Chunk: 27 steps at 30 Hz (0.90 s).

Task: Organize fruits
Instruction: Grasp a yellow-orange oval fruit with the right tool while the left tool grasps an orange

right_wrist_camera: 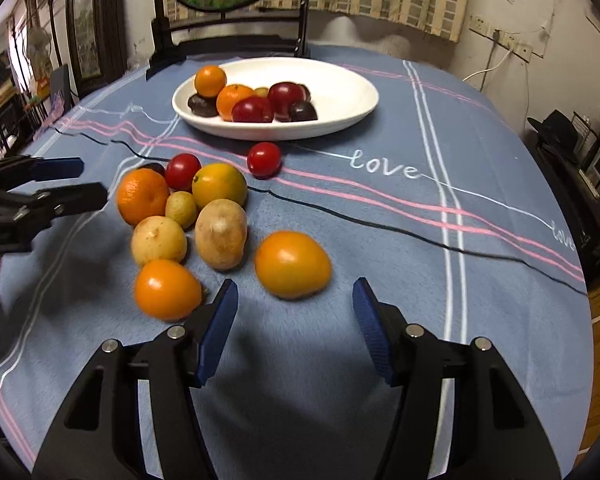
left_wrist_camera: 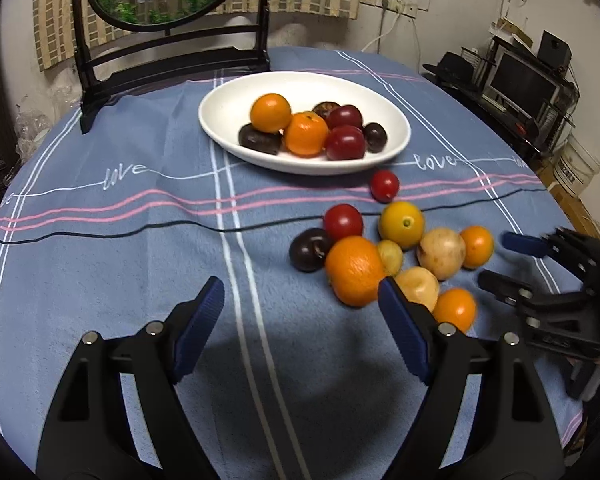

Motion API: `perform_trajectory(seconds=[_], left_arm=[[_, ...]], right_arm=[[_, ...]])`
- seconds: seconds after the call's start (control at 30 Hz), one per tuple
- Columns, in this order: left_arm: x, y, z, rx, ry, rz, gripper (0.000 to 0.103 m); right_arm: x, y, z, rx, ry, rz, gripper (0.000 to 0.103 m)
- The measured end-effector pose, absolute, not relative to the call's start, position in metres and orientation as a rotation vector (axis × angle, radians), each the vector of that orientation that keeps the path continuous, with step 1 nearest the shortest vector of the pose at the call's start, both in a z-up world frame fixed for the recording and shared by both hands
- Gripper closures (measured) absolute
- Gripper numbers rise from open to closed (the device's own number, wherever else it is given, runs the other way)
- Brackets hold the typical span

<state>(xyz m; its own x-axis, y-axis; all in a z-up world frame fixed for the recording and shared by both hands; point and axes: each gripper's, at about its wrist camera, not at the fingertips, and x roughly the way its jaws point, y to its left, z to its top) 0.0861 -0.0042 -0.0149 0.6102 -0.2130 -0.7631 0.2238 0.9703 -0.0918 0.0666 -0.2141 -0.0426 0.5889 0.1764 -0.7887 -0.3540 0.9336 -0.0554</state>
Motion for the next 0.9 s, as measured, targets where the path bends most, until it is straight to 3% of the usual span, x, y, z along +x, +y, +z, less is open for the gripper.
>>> perform_trajectory(seconds=[0.07,0.1,0.37,0.57,0.63,0.67,0.9], left_arm=[[0.086,-0.008,-0.016,0.026,0.884,-0.263,0.022],[0.086,-0.01,-0.017,0.031,0.888,-0.269,0.022],[0.1,-0.023,-0.027,0.022,0.948,-0.292,0.023],[0.112,-0.028,-0.028,-0.024,0.982,-0.29,0.04],[0.116,-0.032,-0.031,-0.033,1.004,-0.295,0.059],[0.118,-0.035,-0.033,-0.041,1.012,-0.308,0.064],[0.111,-0.038,-0.03,-0.021,0.998,-0.281,0.066]], right_arm=[[0.075,-0.207,-0.047,-0.241,0.893,0.307,0.047],[0.081,-0.205,-0.05,-0.252,0.898,0.301,0.06],[0.083,-0.221,-0.05,-0.156,0.893,0.315,0.06],[0.084,-0.226,-0.049,-0.127,0.886,0.332,0.06],[0.084,-0.226,-0.05,-0.124,0.885,0.336,0.06],[0.083,-0.226,-0.05,-0.122,0.884,0.336,0.06],[0.08,-0.23,-0.045,-0.113,0.853,0.335,0.06]])
